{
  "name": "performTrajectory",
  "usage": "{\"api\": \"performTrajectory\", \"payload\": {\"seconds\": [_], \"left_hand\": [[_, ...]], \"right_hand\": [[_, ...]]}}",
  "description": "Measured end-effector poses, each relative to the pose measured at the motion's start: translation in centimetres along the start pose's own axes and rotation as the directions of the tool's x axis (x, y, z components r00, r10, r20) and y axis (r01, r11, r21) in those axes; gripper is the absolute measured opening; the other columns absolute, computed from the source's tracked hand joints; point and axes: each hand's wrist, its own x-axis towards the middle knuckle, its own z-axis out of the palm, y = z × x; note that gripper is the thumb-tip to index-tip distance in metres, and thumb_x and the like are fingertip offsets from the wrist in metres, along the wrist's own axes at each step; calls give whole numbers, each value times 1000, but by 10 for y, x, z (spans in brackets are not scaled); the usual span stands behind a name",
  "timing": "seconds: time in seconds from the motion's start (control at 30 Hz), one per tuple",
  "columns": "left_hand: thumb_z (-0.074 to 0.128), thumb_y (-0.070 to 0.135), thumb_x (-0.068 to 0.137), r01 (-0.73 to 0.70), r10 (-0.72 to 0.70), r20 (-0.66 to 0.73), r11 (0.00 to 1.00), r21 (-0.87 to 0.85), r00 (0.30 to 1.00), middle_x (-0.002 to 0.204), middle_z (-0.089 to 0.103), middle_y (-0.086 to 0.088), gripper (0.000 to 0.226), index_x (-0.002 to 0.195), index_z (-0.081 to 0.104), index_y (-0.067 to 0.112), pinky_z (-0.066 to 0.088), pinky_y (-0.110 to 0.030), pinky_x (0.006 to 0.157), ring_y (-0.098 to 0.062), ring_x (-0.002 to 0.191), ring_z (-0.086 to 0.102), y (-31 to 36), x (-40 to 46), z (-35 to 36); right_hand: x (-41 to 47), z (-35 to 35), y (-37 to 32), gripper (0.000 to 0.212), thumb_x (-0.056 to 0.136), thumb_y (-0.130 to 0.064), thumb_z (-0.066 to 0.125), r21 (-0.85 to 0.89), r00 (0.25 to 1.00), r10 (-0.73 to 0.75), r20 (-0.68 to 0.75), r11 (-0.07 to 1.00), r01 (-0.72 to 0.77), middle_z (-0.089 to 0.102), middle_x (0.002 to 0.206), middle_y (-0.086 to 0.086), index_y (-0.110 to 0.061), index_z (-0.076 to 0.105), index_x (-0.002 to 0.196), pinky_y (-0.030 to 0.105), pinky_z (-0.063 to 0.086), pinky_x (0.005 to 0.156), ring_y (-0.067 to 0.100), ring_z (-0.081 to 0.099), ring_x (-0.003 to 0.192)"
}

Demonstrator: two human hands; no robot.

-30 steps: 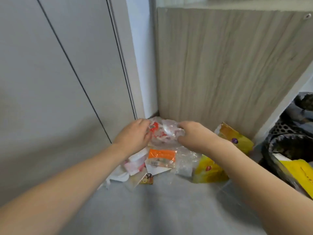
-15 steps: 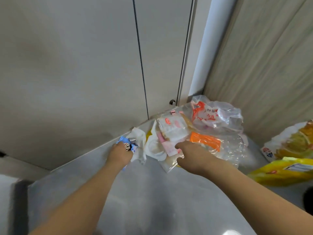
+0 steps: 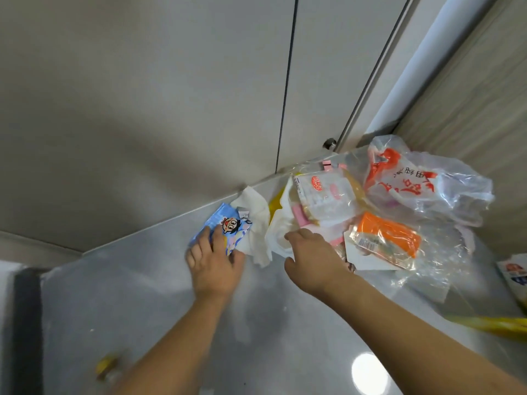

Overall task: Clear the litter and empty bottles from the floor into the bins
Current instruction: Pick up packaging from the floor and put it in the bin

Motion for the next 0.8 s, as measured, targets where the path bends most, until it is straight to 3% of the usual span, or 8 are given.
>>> {"api": "performTrajectory", "payload": {"seconds": [0.27, 0.4, 0.57, 0.7, 0.8], "left_hand": [[45, 37, 83, -10, 10, -67, 1000, 0, 998, 138, 47, -12, 58, 137, 49, 14, 30, -50, 108, -35, 119, 44, -2, 1, 8], [45, 38, 84, -20, 22, -85, 1000, 24, 996, 139, 46, -12, 57, 136, 49, 14, 29, -50, 109, -35, 120, 43, -4, 1, 9], [45, 38, 84, -2, 3, -57, 1000, 11, 998, 139, 45, -11, 57, 136, 50, 16, 31, -50, 108, -35, 121, 42, -1, 0, 6], [57, 24, 83, 33, -36, -61, 998, -60, 997, 129, 55, -13, 47, 129, 59, 14, 41, -50, 95, -38, 110, 51, 5, 5, -5], [36, 26, 83, 2, -13, -85, 992, -128, 996, 115, 64, -13, 49, 119, 64, 10, 48, -45, 85, -38, 98, 60, 18, 16, -29]], "right_hand": [[30, 29, -5, 48, 90, -23, 49, -285, 1000, -8, -29, 958, 0, 43, 135, 12, -11, 40, 136, 37, 34, 99, 30, 41, 118], [32, 30, -4, 40, 90, -19, 48, -310, 996, -59, -67, 950, 36, 50, 128, 11, -11, 47, 129, 36, 34, 97, 29, 44, 116], [20, 12, -2, 28, 91, -18, 43, -185, 973, -87, -212, 982, 47, 57, 117, 6, -13, 55, 116, 34, 37, 91, 27, 48, 108], [6, -14, 4, 15, 93, -17, 43, 9, 946, -21, -324, 1000, 25, 60, 105, 7, -12, 57, 97, 35, 39, 82, 28, 50, 99], [-3, -37, 10, 26, 94, -17, 43, 285, 928, 58, -367, 957, 53, 52, 76, 7, -14, 41, 68, 32, 33, 66, 26, 47, 79]]}}
